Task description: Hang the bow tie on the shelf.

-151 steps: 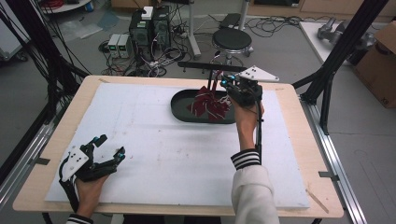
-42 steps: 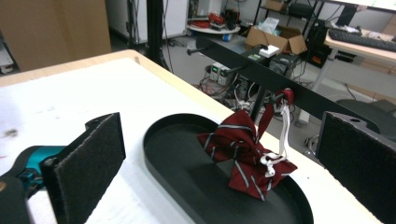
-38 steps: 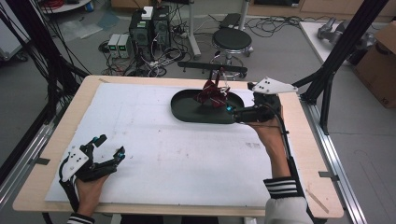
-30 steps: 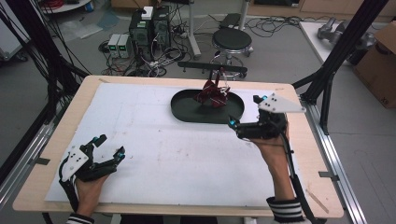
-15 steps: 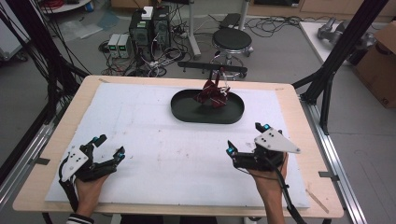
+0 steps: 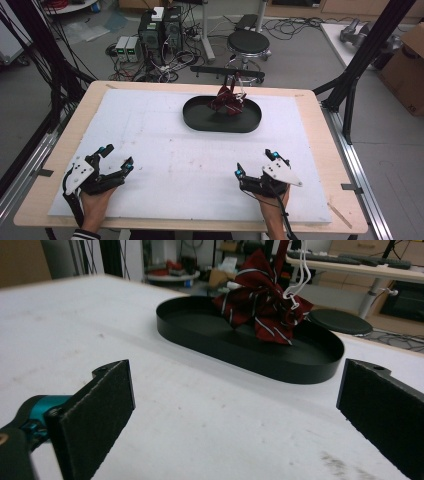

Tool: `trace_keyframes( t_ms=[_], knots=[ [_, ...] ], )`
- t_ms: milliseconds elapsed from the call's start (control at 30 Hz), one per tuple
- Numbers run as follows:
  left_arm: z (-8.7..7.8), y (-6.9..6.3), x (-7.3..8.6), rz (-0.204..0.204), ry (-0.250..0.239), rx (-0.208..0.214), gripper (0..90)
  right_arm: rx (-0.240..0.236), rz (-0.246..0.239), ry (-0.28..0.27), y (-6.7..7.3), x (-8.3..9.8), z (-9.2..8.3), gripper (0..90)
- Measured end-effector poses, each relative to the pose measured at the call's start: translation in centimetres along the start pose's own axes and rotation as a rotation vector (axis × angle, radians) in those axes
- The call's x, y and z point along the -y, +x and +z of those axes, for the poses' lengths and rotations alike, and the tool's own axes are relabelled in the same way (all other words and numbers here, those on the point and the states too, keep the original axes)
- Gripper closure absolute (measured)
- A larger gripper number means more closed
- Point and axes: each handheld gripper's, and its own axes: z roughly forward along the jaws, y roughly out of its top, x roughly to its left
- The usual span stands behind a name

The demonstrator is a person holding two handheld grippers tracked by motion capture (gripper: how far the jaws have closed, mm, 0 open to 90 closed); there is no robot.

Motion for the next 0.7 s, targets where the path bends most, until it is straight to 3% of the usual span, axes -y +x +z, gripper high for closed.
trace_keyframes(
  t_ms=[167, 267, 567, 700],
  knots=[
    [0.0, 0.0, 0.0, -0.001, -0.003, -0.001, 17.0, 0.026, 0.028, -0.069, 0.5, 2.0, 0.8, 1.0],
    [0.0, 0.0, 0.0, -0.001, -0.004, -0.001, 17.0, -0.008, 0.038, -0.067, 0.5, 2.9, 1.3, 1.0],
    [0.0, 0.0, 0.0, -0.002, -0.002, -0.001, 17.0, -0.031, 0.096, -0.097, 0.0, 3.0, 1.1, 1.0],
    [0.0, 0.0, 0.0, -0.002, -0.002, -0.002, 17.0, -0.037, 0.099, -0.102, -0.1, 3.1, 1.0, 1.0]
  ],
)
